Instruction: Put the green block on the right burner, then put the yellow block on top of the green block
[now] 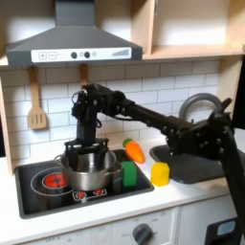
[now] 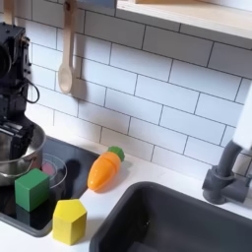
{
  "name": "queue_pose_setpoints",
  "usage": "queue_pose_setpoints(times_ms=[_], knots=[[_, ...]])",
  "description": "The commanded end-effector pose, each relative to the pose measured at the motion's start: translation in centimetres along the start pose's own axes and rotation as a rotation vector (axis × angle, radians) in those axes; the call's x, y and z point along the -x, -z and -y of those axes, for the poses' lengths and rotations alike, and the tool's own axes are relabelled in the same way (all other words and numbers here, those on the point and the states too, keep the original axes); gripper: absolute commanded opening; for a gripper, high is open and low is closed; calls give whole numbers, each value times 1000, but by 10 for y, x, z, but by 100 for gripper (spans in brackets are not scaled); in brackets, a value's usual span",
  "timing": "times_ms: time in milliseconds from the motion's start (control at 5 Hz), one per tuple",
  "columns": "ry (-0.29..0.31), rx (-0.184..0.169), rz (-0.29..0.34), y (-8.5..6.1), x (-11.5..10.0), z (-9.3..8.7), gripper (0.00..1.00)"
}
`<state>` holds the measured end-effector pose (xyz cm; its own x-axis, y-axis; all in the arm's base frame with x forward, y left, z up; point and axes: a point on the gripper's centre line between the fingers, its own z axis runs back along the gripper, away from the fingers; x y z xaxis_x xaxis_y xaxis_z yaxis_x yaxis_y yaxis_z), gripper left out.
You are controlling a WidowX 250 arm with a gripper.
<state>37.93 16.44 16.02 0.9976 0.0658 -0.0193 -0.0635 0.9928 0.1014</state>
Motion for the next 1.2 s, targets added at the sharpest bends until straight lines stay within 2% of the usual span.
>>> queue_pose_setpoints(times_ms=[0,400,600,1000], knots=[[-16,5,26,-1,-20,-4,100],[-21,5,31,1,-23,-8,100],[-16,14,25,3,-24,-4,100],[-29,16,37,4,-35,-6,100]])
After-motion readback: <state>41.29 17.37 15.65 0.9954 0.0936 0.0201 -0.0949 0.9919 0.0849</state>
